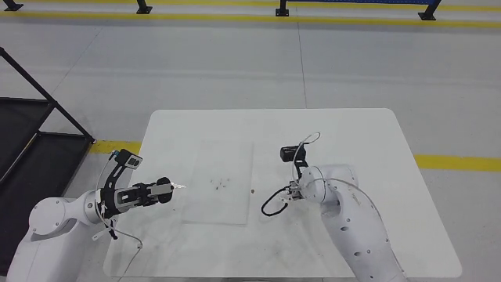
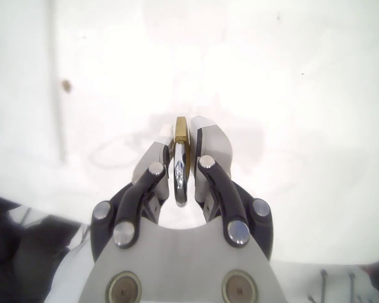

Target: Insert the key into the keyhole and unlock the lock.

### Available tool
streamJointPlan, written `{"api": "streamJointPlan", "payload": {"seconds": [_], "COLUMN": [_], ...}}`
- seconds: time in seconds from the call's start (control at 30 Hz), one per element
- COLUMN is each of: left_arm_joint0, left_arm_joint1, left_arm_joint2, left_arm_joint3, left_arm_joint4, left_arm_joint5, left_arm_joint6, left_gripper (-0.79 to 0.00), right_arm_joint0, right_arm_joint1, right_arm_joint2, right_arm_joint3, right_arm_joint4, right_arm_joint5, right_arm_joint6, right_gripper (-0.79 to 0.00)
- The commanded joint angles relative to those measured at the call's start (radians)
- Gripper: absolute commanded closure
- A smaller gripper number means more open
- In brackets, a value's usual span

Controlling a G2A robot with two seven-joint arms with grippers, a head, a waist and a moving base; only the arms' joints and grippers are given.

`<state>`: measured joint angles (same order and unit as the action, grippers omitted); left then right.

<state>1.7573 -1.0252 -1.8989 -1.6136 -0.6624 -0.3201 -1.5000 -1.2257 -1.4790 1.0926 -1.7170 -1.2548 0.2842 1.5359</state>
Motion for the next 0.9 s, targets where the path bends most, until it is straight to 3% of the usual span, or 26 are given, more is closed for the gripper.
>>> {"api": "streamJointPlan", "payload": {"seconds": [0.0, 0.17, 0.37, 0.5, 0.87], "left_arm_joint0": [0.000, 0.000, 0.000, 0.000, 0.000], "left_arm_joint1": [0.000, 0.000, 0.000, 0.000, 0.000], "left_arm_joint2": [0.000, 0.000, 0.000, 0.000, 0.000], "left_arm_joint3": [0.000, 0.000, 0.000, 0.000, 0.000], "left_arm_joint4": [0.000, 0.000, 0.000, 0.000, 0.000], "left_arm_joint5": [0.000, 0.000, 0.000, 0.000, 0.000], "left_arm_joint6": [0.000, 0.000, 0.000, 0.000, 0.000], "left_gripper": [0.000, 0.000, 0.000, 0.000, 0.000], "right_arm_joint0": [-0.003, -0.001, 0.032, 0.051, 0.056], "right_arm_joint1": [0.002, 0.016, 0.029, 0.030, 0.031], "right_arm_joint2": [0.037, 0.118, 0.188, 0.194, 0.187], "right_arm_joint3": [-0.039, -0.061, 0.054, 0.154, 0.180], "right_arm_joint4": [0.107, 0.472, 0.888, 1.078, 1.114], "right_arm_joint5": [0.000, -0.026, -0.144, -0.149, -0.146], "right_arm_joint6": [0.000, 0.000, 0.000, 0.000, 0.000], "right_gripper": [0.000, 0.000, 0.000, 0.000, 0.000]}}
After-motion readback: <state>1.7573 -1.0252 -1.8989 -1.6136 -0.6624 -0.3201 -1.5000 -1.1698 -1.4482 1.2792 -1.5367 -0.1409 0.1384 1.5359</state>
